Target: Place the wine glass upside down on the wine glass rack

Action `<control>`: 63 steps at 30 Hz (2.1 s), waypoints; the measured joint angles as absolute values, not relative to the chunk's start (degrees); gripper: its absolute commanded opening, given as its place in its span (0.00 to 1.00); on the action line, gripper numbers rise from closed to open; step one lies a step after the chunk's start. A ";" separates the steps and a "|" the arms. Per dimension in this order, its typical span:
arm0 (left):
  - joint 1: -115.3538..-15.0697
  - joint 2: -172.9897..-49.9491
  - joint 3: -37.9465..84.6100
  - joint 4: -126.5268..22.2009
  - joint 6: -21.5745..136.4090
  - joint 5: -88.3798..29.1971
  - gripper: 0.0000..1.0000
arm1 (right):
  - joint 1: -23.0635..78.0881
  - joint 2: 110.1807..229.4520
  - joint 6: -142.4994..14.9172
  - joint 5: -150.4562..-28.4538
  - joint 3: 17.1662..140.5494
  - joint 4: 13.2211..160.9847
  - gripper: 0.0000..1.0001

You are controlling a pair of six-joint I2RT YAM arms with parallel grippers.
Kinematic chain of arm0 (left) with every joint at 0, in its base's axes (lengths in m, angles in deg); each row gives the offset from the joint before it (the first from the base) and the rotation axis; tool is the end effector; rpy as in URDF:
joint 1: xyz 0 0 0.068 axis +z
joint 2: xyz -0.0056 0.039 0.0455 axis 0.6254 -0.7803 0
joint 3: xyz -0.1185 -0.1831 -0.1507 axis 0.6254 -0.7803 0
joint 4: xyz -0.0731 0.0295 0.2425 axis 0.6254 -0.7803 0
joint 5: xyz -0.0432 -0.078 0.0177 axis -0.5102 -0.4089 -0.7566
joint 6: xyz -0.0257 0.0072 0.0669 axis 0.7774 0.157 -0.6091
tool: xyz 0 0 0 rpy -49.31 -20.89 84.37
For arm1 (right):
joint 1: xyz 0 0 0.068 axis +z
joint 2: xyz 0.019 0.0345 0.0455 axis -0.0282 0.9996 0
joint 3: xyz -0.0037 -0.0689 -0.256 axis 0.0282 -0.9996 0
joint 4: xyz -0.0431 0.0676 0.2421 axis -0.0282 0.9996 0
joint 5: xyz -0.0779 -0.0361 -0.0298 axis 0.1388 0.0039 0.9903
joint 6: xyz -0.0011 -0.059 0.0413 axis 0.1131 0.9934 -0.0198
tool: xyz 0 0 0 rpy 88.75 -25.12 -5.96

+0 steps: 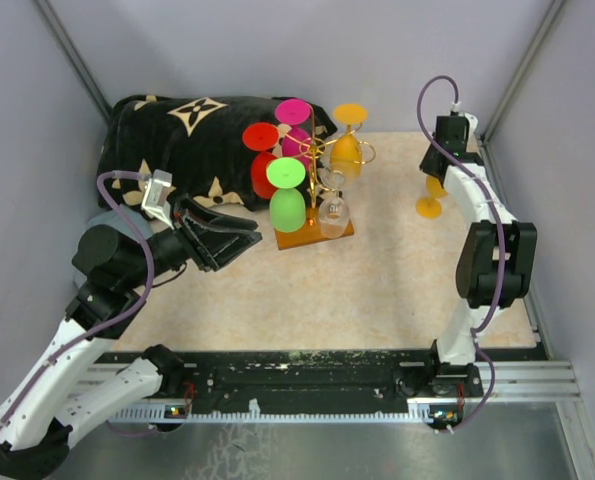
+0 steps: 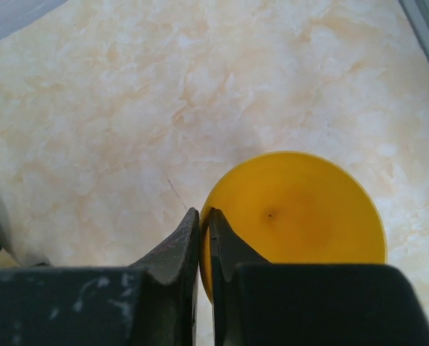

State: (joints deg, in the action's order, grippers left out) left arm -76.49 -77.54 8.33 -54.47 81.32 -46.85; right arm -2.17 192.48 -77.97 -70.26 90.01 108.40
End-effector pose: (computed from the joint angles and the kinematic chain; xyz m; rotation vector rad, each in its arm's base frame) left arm 0.1142 -0.1209 0.4395 0.4454 1.3930 -1.3543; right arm 0.4290 -0.0160 0.2671 0.5231 2.1709 -0.0327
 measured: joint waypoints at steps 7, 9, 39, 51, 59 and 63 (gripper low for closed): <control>-76.49 -77.65 8.00 -54.52 81.32 -46.83 0.50 | -2.17 192.26 -77.69 -68.56 89.96 107.83 0.00; -76.49 -77.62 7.96 -54.52 81.32 -46.85 0.50 | -2.17 191.45 -78.06 -68.36 89.46 107.00 0.00; -76.49 -82.91 3.74 -44.38 89.15 -46.19 0.50 | -1.78 137.16 -102.82 -92.78 54.58 60.01 0.00; -76.49 -84.44 3.63 -36.44 92.67 -46.91 0.50 | -1.76 141.60 -128.33 -106.83 53.77 26.96 0.00; -76.43 -86.10 3.17 -28.68 95.62 -48.49 0.52 | -1.10 158.56 -152.31 -110.76 53.77 3.88 0.00; -75.64 -89.08 2.76 -22.65 98.61 -50.63 0.53 | 1.06 159.45 -155.21 -113.56 53.92 2.43 0.00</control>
State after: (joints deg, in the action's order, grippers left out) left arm -75.64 -89.08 2.76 -22.65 98.61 -50.63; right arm 1.06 159.45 -155.21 -113.56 53.92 2.43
